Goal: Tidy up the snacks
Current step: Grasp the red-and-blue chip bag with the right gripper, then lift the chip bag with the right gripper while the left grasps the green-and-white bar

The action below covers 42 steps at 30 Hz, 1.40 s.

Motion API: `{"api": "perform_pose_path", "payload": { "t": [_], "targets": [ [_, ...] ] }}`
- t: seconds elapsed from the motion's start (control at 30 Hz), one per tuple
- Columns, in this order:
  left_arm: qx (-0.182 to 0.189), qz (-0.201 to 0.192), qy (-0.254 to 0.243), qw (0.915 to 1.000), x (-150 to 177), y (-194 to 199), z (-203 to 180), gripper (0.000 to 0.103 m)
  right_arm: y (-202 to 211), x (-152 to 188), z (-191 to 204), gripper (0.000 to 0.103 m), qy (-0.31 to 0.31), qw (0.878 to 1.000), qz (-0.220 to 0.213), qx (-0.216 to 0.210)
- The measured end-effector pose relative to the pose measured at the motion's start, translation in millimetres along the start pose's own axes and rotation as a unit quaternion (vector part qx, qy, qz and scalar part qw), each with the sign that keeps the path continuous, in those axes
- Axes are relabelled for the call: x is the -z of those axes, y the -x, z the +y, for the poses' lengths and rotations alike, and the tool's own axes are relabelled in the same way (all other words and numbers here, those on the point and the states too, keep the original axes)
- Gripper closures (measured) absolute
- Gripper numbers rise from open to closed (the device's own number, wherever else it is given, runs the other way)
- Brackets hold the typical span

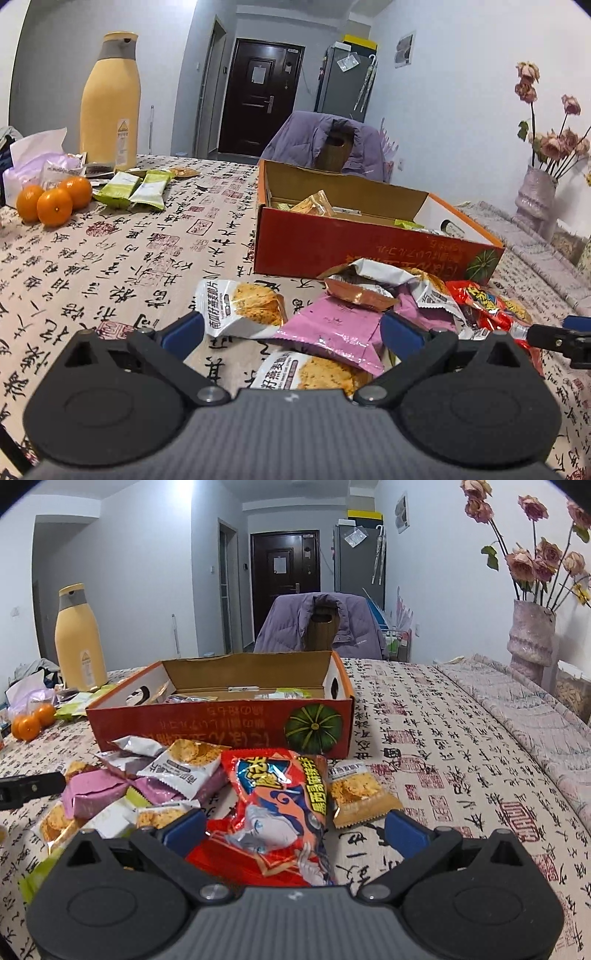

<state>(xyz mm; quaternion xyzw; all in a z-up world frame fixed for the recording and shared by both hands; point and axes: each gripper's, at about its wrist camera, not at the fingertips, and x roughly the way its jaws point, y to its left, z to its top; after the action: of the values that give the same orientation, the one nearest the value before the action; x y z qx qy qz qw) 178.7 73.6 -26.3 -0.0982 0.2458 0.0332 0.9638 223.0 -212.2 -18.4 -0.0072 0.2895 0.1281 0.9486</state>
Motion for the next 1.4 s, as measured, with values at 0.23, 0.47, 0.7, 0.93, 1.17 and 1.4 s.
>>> {"api": "perform_pose_path", "payload": {
  "t": [0.23,0.47,0.7,0.93,1.17,1.4],
  "targets": [
    [0.002,-0.006,0.01,0.9999,2.6,1.3,3.1,0.0,-23.8,-14.8,5.4,0.013,0.0,0.999,0.034,-0.005],
    [0.0,-0.008,0.001,1.0,4.8,3.1,-0.5,0.0,-53.4,-16.3,18.1,0.024,0.007,0.998,0.069,0.005],
    [0.002,0.0,0.011,0.9999,4.3,0.4,3.0,0.0,-46.8,-8.0,19.3,0.05,0.007,0.998,0.054,0.015],
    [-0.006,0.006,0.004,1.0,3.5,-0.7,1.3,0.0,-19.3,0.7,11.9,0.052,-0.007,1.0,0.02,0.019],
    [0.001,0.011,-0.008,0.9999,-0.6,15.1,-18.5,0.0,23.7,4.8,12.9,0.052,0.003,0.999,-0.028,0.019],
    [0.029,0.038,-0.063,0.9969,7.0,21.1,-58.6,0.0,37.7,12.2,14.0,0.052,-0.004,0.999,-0.039,0.009]
  ]
}}
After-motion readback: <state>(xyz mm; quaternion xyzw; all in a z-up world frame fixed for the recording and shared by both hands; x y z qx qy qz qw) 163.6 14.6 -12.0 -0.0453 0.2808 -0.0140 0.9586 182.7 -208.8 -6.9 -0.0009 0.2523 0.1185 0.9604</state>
